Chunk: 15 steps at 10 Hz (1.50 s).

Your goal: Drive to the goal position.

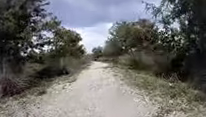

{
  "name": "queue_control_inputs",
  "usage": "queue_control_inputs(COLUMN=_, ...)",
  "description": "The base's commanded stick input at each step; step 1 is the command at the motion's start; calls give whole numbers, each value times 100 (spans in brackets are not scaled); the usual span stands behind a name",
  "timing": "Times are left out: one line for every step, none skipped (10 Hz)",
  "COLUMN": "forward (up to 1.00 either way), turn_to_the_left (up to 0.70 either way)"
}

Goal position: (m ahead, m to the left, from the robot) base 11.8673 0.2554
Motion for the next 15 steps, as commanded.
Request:
queue_control_inputs(forward=50, turn_to_the_left=1)
queue_control_inputs(forward=50, turn_to_the_left=1)
queue_control_inputs(forward=50, turn_to_the_left=1)
queue_control_inputs(forward=50, turn_to_the_left=1)
queue_control_inputs(forward=50, turn_to_the_left=1)
queue_control_inputs(forward=50, turn_to_the_left=1)
queue_control_inputs(forward=50, turn_to_the_left=1)
queue_control_inputs(forward=50, turn_to_the_left=1)
queue_control_inputs(forward=50, turn_to_the_left=1)
queue_control_inputs(forward=50, turn_to_the_left=1)
queue_control_inputs(forward=50, turn_to_the_left=1)
queue_control_inputs(forward=50, turn_to_the_left=1)
queue_control_inputs(forward=50, turn_to_the_left=1)
queue_control_inputs(forward=50, turn_to_the_left=1)
queue_control_inputs(forward=50, turn_to_the_left=1)
